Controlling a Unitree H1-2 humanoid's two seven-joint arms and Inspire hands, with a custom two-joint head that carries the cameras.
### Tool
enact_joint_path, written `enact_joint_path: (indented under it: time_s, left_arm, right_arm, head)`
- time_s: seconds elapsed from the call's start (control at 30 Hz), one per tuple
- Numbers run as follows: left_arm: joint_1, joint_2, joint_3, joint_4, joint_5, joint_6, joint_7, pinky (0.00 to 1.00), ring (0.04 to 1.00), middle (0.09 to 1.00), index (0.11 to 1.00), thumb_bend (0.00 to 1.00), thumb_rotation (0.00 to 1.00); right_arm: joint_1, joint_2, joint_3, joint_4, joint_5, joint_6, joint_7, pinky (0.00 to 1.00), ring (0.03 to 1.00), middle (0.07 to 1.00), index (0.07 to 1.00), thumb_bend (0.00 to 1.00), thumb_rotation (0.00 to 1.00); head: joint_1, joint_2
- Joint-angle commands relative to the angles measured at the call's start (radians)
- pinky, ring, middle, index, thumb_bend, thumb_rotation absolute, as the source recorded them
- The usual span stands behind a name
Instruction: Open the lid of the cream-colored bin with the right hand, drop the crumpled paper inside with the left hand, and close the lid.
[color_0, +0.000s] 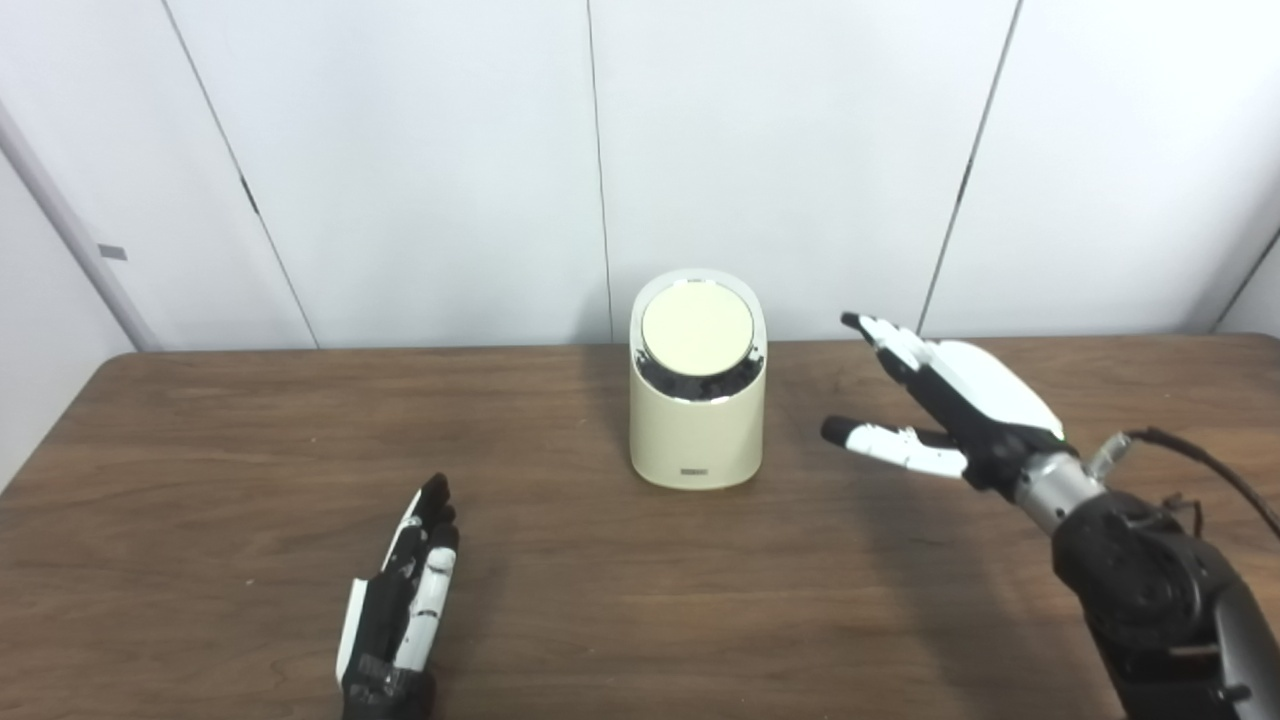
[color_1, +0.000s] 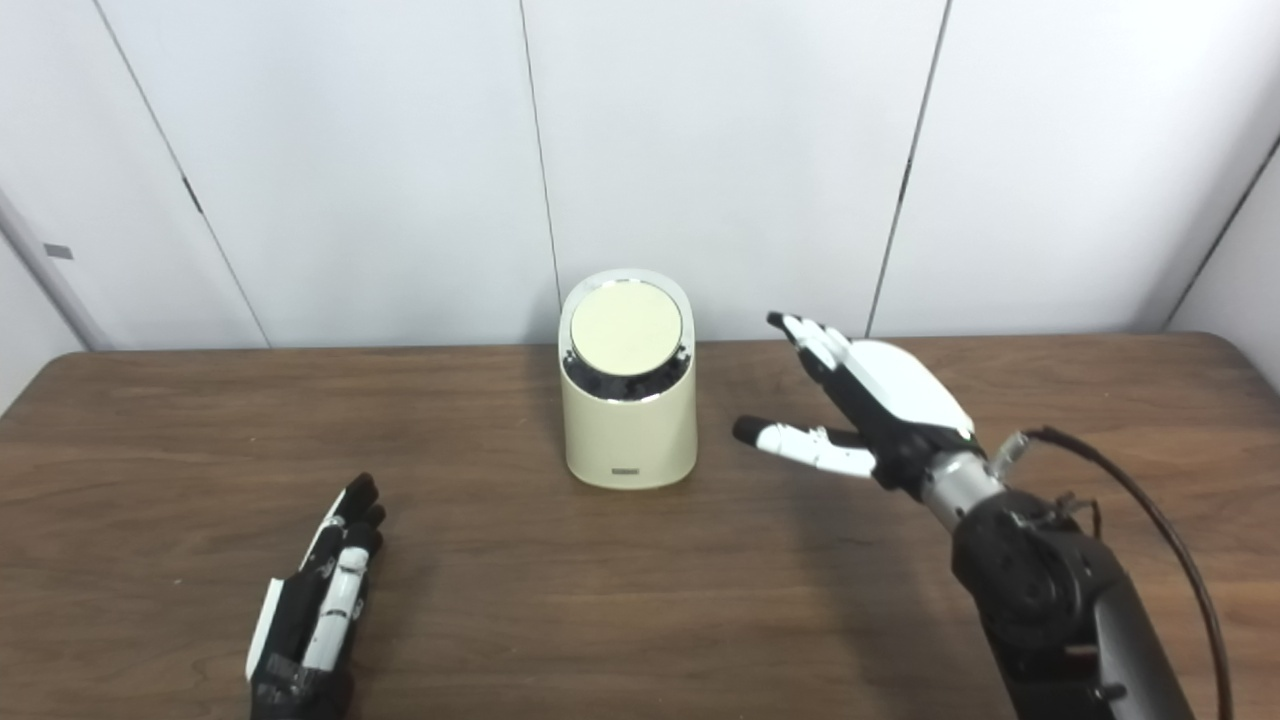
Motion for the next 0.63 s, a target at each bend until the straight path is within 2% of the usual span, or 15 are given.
enact_joint_path:
  time_s: [0.0,0.13,0.27,0.33,0.4,0.47,0.6]
  left_arm:
    - [-0.004,0.007,0.001,0.017,-0.013,0.013,-0.014,1.0,0.979,0.981,0.967,0.49,0.7]
    - [-0.008,0.01,0.008,0.021,-0.031,0.011,-0.022,1.0,0.988,0.987,0.976,0.49,0.7]
    - [-0.012,0.015,0.011,0.029,-0.023,-0.011,-0.024,1.0,0.977,0.982,0.975,0.49,0.7]
    - [-0.014,0.018,0.012,0.029,-0.024,-0.011,-0.025,1.0,0.975,0.981,0.98,0.48,0.7]
    - [-0.016,0.018,0.015,0.03,-0.029,-0.011,-0.026,1.0,0.978,0.984,0.982,0.47,0.7]
    - [-0.018,0.02,0.016,0.034,-0.033,-0.016,-0.029,1.0,0.982,0.989,0.986,0.47,0.7]
    - [-0.018,0.023,0.016,0.034,-0.045,-0.017,-0.041,1.0,0.994,0.999,0.999,0.47,0.72]
  right_arm:
    - [-0.003,0.007,-0.048,-0.032,0.059,0.017,-0.052,1.0,1.0,1.0,1.0,0.59,1.0]
    - [0.042,0.015,-0.096,-0.012,0.149,-0.006,-0.096,0.98,1.0,1.0,1.0,0.58,1.0]
    - [0.096,0.053,-0.164,0.034,0.303,-0.045,-0.163,0.97,0.999,1.0,0.992,0.58,1.0]
    - [0.111,0.074,-0.176,0.044,0.347,-0.043,-0.185,0.96,0.981,0.99,0.982,0.63,1.0]
    - [0.129,0.11,-0.199,0.065,0.438,-0.048,-0.2,0.99,0.987,0.993,0.987,0.66,1.0]
    - [0.149,0.143,-0.214,0.082,0.503,-0.044,-0.217,1.0,0.998,0.999,0.996,0.66,1.0]
    - [0.187,0.179,-0.213,0.1,0.549,-0.066,-0.251,1.0,1.0,1.0,1.0,0.65,1.0]
  head:
    - [0.003,0.0]
    - [0.0,0.003]
    - [-0.01,0.004]
    - [-0.01,0.005]
    - [-0.011,0.007]
    - [-0.014,0.009]
    - [-0.019,0.012]
